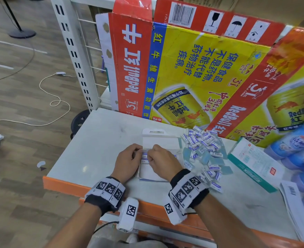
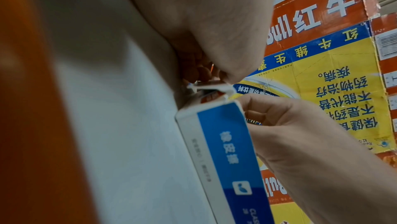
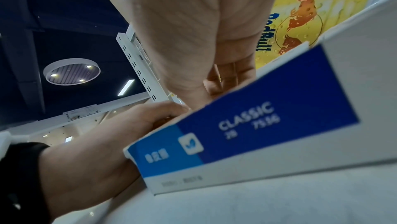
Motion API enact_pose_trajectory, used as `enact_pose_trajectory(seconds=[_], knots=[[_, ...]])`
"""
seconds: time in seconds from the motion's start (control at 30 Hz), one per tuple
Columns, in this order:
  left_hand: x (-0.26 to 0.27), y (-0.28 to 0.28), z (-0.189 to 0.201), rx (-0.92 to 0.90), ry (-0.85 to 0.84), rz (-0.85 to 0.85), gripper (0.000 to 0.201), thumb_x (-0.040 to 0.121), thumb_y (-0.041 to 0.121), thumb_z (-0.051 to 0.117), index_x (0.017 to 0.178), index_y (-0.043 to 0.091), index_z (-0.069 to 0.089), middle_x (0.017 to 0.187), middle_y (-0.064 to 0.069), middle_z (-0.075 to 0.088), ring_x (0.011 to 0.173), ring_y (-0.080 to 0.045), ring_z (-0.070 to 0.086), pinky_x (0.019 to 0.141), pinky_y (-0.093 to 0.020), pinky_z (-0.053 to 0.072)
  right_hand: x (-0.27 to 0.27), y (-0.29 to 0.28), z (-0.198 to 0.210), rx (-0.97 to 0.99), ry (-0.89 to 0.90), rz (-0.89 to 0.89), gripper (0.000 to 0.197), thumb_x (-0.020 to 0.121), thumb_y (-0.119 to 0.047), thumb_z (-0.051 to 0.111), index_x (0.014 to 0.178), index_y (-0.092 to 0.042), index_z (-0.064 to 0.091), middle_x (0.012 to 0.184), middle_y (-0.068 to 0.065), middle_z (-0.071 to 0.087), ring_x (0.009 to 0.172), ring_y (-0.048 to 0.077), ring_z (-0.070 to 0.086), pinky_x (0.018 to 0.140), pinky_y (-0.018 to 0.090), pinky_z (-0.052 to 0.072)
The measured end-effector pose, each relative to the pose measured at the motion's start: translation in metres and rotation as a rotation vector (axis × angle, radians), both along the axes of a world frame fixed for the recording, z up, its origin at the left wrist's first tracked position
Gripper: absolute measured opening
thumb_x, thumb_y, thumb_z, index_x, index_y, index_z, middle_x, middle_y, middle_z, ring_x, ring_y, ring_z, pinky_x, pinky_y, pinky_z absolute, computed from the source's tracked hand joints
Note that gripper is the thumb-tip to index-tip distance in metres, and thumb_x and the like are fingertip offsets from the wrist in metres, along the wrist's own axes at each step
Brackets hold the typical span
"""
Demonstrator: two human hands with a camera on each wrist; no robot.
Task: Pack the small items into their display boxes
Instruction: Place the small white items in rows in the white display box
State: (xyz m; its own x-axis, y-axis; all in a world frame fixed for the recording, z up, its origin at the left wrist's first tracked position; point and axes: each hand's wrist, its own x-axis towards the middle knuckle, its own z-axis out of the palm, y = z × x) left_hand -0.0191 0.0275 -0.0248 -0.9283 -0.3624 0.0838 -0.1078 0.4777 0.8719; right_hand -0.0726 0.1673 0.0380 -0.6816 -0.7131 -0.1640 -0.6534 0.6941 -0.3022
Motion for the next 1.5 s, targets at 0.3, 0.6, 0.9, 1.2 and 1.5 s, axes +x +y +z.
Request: enact_pose_trajectory(seconds=[0.3, 0.6, 0.9, 1.2, 1.5], knots=[[0.0, 0.0, 0.0, 0.002, 0.014, -0.007, 0.014, 0.095, 0.018, 0.051, 0.089, 0.023, 0.062, 0.076, 0.006, 0.067, 0.073, -0.001, 0.057, 0.061, -0.008, 0.039, -0.018, 0.03, 0.025, -0.155, -0.048, -0.06, 0.016, 0.09, -0.015, 0.05, 0.091, -0.012, 0.066, 0.097, 0.004, 0.056, 0.087, 0.022, 0.057, 0.076, 0.036, 0.048], [0.001, -0.001, -0.001, 0.038, 0.001, 0.007, 0.016, 0.095, 0.014, 0.049, 0.094, 0.02, 0.064, 0.081, 0.006, 0.069, 0.074, -0.005, 0.06, 0.06, -0.006, 0.039, -0.047, 0.099, 0.028, -0.156, -0.058, -0.346, 0.026, 0.09, -0.005, 0.044, 0.101, -0.009, 0.067, 0.102, 0.004, 0.065, 0.09, 0.017, 0.057, 0.083, 0.031, 0.048], [0.001, -0.002, -0.002, 0.038, 0.007, 0.03, 0.018, 0.094, 0.009, 0.048, 0.092, 0.018, 0.064, 0.076, 0.005, 0.067, 0.066, 0.003, 0.055, 0.058, -0.006, 0.038, -0.033, 0.107, 0.01, 0.033, -0.171, -0.217, 0.017, 0.076, -0.019, 0.064, 0.086, -0.026, 0.053, 0.082, -0.01, 0.046, 0.075, 0.012, 0.047, 0.065, 0.026, 0.04], [0.001, 0.0, -0.001, 0.031, 0.013, 0.022, 0.017, 0.095, 0.011, 0.048, 0.093, 0.019, 0.063, 0.078, 0.007, 0.067, 0.066, 0.004, 0.056, 0.056, -0.005, 0.037, -0.035, 0.112, 0.012, -0.103, -0.195, -0.299, 0.016, 0.085, -0.019, 0.059, 0.093, -0.03, 0.051, 0.075, -0.005, 0.05, 0.07, 0.018, 0.052, 0.059, 0.03, 0.04], [0.002, 0.0, -0.002, 0.031, 0.005, 0.025, 0.016, 0.095, 0.012, 0.048, 0.093, 0.019, 0.063, 0.078, 0.007, 0.067, 0.066, 0.002, 0.057, 0.056, -0.006, 0.037, -0.035, 0.105, 0.023, -0.257, -0.184, -0.263, 0.028, 0.083, -0.021, 0.066, 0.102, -0.036, 0.052, 0.094, -0.01, 0.045, 0.08, -0.008, 0.044, 0.065, 0.009, 0.034]])
